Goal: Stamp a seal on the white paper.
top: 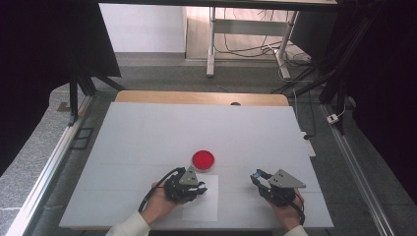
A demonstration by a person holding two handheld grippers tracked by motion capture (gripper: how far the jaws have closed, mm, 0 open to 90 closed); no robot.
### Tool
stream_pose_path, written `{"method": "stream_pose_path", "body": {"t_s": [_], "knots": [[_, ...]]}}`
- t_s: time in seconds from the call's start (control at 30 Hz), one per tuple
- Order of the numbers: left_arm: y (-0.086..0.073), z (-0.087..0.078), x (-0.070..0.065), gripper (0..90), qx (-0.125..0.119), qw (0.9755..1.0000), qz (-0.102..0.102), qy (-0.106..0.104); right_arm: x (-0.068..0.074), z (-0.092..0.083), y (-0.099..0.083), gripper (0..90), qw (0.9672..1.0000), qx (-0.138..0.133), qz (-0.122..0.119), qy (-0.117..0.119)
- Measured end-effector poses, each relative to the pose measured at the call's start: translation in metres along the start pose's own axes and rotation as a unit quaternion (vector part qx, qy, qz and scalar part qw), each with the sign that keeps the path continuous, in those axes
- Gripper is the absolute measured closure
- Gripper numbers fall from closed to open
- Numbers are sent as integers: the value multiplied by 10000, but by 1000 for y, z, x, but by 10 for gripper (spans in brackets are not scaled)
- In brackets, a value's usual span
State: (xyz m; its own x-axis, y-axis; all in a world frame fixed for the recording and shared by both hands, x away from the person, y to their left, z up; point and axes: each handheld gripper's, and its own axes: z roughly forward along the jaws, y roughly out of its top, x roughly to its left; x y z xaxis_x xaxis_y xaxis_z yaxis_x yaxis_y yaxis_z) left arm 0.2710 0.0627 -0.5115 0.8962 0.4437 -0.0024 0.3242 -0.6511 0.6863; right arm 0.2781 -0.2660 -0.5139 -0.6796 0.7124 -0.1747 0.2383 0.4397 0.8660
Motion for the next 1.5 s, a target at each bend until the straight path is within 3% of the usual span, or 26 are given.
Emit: {"method": "stream_pose_path", "body": {"t_s": [0.53,0.7,1.4,1.5], "knots": [[1,0,0,761,46,10000,-2,13,1,-1,1,645,10000,-13,-6,-6],[-4,0,0,761,-125,9999,-45,-17,1,0,1,645,10000,-14,-5,-6],[-5,-1,-1,759,-178,9998,-22,31,1,-1,1,645,10000,-30,9,8],[-5,-5,0,757,-369,9993,-115,-10,0,-1,1,645,10000,-63,21,18]]}}
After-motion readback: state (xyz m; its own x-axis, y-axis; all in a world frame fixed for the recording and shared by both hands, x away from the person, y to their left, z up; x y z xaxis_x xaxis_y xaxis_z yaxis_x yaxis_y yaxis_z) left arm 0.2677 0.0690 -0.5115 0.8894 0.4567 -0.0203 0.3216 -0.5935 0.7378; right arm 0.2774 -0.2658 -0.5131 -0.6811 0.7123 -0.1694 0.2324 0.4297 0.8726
